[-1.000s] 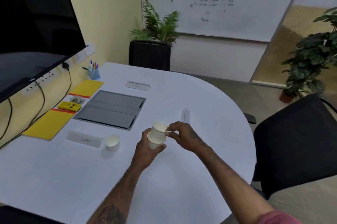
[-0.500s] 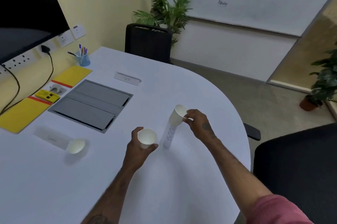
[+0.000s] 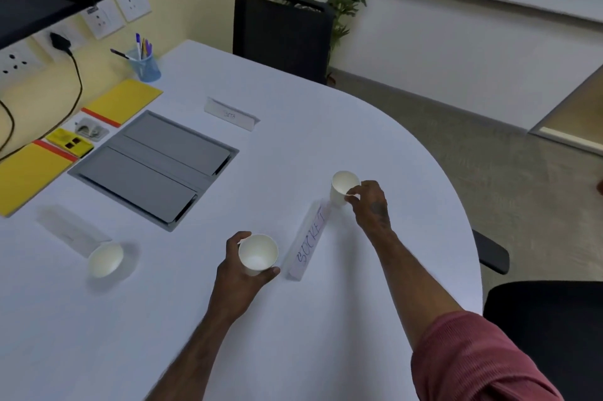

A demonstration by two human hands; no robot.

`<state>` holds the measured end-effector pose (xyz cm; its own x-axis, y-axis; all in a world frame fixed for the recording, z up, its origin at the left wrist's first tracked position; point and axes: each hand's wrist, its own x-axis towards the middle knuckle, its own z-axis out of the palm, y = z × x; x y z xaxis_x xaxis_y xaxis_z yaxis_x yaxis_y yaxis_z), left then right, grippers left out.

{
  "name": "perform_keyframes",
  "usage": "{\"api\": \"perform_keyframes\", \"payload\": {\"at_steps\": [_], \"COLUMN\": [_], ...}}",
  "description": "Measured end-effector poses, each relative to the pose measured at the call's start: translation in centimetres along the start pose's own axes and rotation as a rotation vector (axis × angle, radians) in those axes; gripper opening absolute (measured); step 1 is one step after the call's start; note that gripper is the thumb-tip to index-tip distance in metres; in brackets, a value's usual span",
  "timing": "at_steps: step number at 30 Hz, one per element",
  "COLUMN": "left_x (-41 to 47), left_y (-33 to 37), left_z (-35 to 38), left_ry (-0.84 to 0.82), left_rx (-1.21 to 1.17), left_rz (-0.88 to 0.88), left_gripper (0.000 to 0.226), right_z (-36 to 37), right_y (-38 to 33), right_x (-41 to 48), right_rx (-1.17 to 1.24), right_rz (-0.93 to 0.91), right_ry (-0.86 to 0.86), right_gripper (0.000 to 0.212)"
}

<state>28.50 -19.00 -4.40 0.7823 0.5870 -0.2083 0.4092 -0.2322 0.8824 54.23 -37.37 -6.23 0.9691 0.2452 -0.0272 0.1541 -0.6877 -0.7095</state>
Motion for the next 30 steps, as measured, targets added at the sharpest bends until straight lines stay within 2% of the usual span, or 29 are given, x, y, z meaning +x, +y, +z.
{"api": "perform_keyframes", "payload": {"at_steps": [4, 8, 13, 19, 23, 28, 30], "left_x": [1.1, 1.6, 1.6, 1.7, 1.7, 1.5, 1.3], "left_y": [-0.6, -1.0, -1.7, -1.9, -2.1, -1.7, -1.1], "left_z": [0.5, 1.0, 1.4, 1.5, 1.5, 1.3, 1.4], "left_ry": [0.019, 0.027, 0.037, 0.039, 0.039, 0.029, 0.012], "left_rx": [-0.001, 0.002, 0.010, 0.016, 0.018, 0.000, -0.017], "left_rz": [-0.024, -0.030, -0.032, -0.040, -0.045, -0.047, -0.028], "left_gripper": [0.083, 0.083, 0.083, 0.083, 0.083, 0.078, 0.075], "right_z": [1.6, 3.2, 4.4, 5.0, 4.6, 3.1, 2.3], "right_y": [0.4, 0.9, 1.3, 1.6, 1.5, 1.8, 1.5], "right_x": [2.2, 3.4, 5.0, 5.5, 5.2, 3.3, 2.1], "right_rx": [0.065, 0.032, 0.116, 0.017, 0.062, -0.184, -0.088], "right_rz": [0.059, 0.038, 0.150, 0.083, 0.062, -0.016, -0.025], "right_ry": [0.006, -0.007, -0.008, -0.033, -0.031, -0.005, 0.026], "right_gripper": [0.014, 0.015, 0.013, 0.013, 0.028, 0.036, 0.034]}}
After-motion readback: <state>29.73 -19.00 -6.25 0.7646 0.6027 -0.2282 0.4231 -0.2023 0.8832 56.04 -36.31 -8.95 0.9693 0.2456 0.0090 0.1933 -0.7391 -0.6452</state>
